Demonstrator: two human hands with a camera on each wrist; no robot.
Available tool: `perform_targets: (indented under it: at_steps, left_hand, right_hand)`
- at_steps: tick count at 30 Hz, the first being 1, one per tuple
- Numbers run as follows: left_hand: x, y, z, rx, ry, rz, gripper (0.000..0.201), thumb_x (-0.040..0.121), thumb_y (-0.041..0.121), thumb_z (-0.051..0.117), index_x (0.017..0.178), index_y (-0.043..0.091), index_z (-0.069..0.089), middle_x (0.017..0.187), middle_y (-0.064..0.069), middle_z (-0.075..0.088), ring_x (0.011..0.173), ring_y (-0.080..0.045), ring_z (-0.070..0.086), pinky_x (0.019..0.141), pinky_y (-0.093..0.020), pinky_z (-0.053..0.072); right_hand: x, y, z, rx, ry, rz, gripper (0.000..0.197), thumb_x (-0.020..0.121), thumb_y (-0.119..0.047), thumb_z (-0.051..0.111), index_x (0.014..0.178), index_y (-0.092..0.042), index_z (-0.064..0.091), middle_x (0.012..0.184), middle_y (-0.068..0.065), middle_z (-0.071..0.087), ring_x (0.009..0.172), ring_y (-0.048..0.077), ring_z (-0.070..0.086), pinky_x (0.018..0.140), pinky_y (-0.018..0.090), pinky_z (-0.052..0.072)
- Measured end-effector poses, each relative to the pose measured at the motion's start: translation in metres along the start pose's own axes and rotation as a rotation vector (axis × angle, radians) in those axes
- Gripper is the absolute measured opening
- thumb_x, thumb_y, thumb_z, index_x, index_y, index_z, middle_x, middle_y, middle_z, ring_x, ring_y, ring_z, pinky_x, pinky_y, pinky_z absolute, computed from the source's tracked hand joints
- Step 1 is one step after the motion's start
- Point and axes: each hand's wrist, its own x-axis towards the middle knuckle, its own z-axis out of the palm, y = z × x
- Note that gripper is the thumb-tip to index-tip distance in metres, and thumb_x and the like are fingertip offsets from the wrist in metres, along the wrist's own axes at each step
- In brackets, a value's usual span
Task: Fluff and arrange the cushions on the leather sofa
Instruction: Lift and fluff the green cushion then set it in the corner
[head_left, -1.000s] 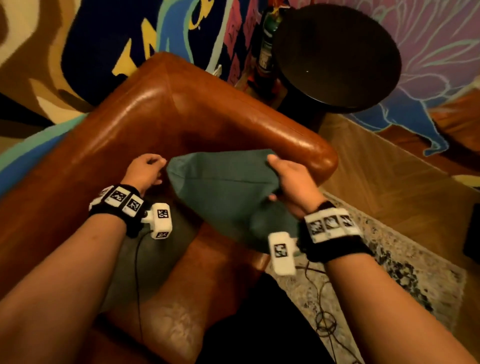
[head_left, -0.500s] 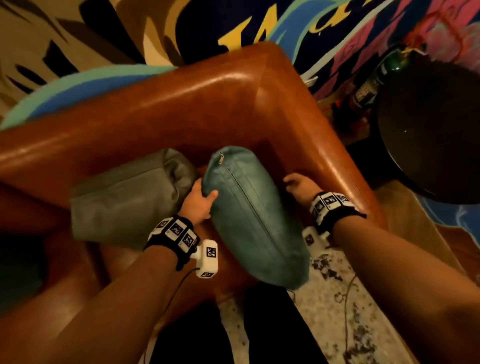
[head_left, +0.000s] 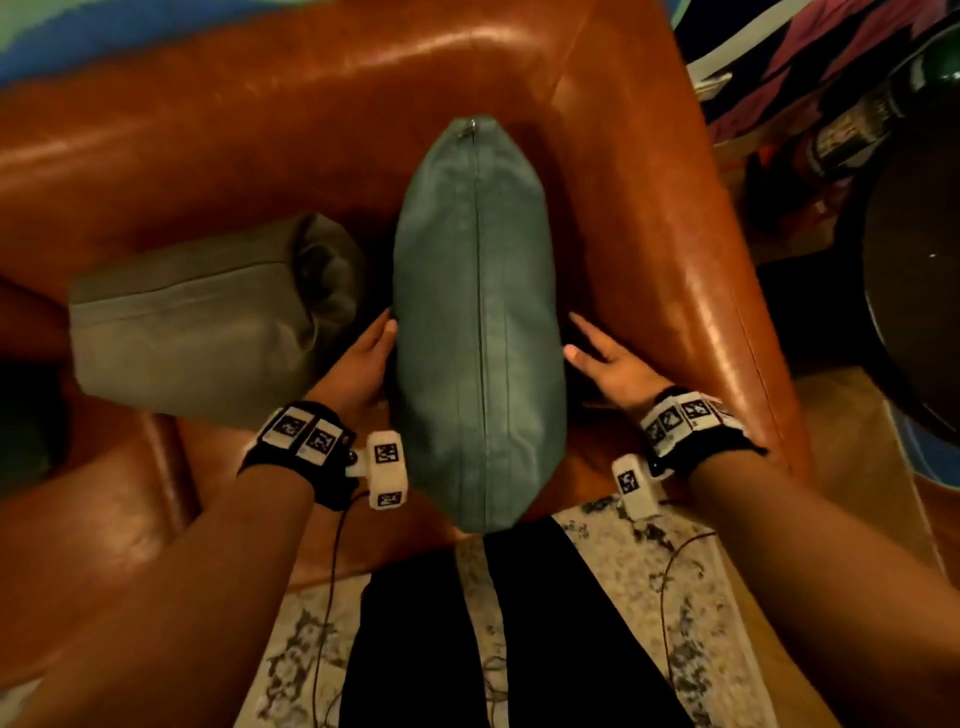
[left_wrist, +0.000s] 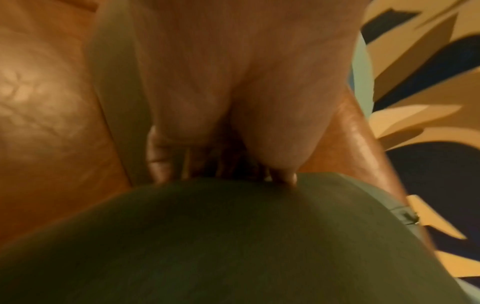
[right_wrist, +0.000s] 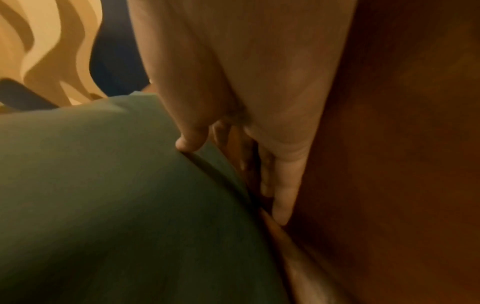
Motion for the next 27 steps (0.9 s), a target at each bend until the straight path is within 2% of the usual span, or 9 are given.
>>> perform_targets:
  at_steps: [3,6,9,11,16,18,21,24,27]
  left_hand:
    - [0.004,-0.018,0.001,0.004,-0.046,-0.133,0.060,0.085,0.074,0.054,0.141,0.062,0.037,0.156,0.008,0.043,0.142,-0.033,0.040,0.110,-0.064,0.036]
    - [-0.008,-0.019,0.013,-0.097,-0.032,-0.057,0.044,0.100,0.056,0.047,0.143,0.049,0.045,0.140,-0.005,0.061,0.116,-0.020,0.063,0.090,-0.043,0.057]
    - [-0.011,-0.028,0.026,-0.101,-0.023,-0.078,0.045,0.104,0.049,0.039,0.148,0.051,0.034,0.135,-0.013,0.061,0.094,-0.023,0.065,0.066,-0.032,0.060]
    - [-0.010,-0.020,0.041,-0.040,0.004,-0.144,0.052,0.099,0.059,0.040,0.147,0.063,0.020,0.149,0.005,0.049,0.121,-0.030,0.061,0.074,-0.042,0.062]
    - [0.040,-0.018,0.015,0.471,0.065,-0.023,0.083,0.069,0.090,0.045,0.144,0.057,0.030,0.156,-0.003,0.044,0.137,-0.032,0.049,0.104,-0.056,0.048]
    - [0.020,0.013,0.019,0.725,0.217,0.114,0.057,0.090,0.056,0.054,0.133,0.018,0.059,0.130,-0.019,0.065,0.118,-0.037,0.063,0.098,-0.046,0.053]
    - [-0.015,0.038,0.041,0.968,0.392,0.692,0.027,0.097,0.017,0.052,0.115,0.008,0.070,0.114,-0.014,0.071,0.106,-0.034,0.066,0.095,-0.038,0.049]
    - [-0.023,0.034,0.059,1.221,-0.052,1.118,0.042,0.088,0.011,0.049,0.126,0.009,0.066,0.128,-0.011,0.068,0.125,-0.029,0.059,0.108,-0.043,0.045]
    - [0.005,0.035,0.037,1.762,-0.299,1.139,0.052,0.094,0.032,0.044,0.145,0.026,0.051,0.152,0.003,0.050,0.147,-0.021,0.036,0.114,-0.067,0.026]
  right_hand:
    - [0.014,0.001,0.026,0.126,-0.072,0.051,0.049,0.102,-0.035,0.052,0.148,-0.046,0.040,0.139,-0.005,0.060,0.123,0.020,0.059,0.083,0.053,0.060]
    - [0.020,-0.005,0.031,0.206,-0.144,-0.001,0.045,0.104,-0.032,0.049,0.148,-0.042,0.043,0.134,-0.006,0.065,0.115,0.013,0.064,0.067,0.034,0.060]
    - [0.037,-0.011,0.023,0.191,-0.119,-0.058,0.046,0.105,-0.019,0.047,0.150,-0.027,0.045,0.137,-0.002,0.063,0.121,0.011,0.060,0.094,0.036,0.057]
    - [0.047,-0.012,0.017,0.137,-0.035,-0.078,0.046,0.105,-0.005,0.044,0.151,-0.007,0.042,0.146,0.013,0.052,0.129,0.018,0.052,0.114,0.043,0.041]
    - [0.044,-0.039,0.003,-0.072,-0.016,-0.021,0.047,0.101,0.010,0.038,0.145,-0.004,0.048,0.118,0.005,0.064,0.111,0.024,0.061,0.092,0.026,0.054]
    - [0.030,-0.056,0.007,-0.245,0.089,-0.048,0.041,0.101,0.001,0.043,0.137,-0.009,0.059,0.119,0.003,0.066,0.111,0.022,0.063,0.104,0.034,0.049]
    - [-0.009,-0.077,0.038,-0.351,0.395,-0.254,0.042,0.098,-0.010,0.048,0.139,-0.014,0.058,0.138,0.009,0.062,0.129,0.025,0.056,0.112,0.027,0.038]
    - [-0.048,-0.077,0.099,-0.267,0.494,-0.501,0.048,0.101,-0.016,0.043,0.149,-0.017,0.045,0.153,0.008,0.046,0.146,0.022,0.038,0.120,0.029,0.023]
    - [-0.055,-0.028,0.142,-0.504,0.558,-0.356,0.053,0.106,-0.039,0.029,0.158,-0.034,0.019,0.166,-0.003,0.020,0.155,0.020,0.010,0.124,0.053,0.008]
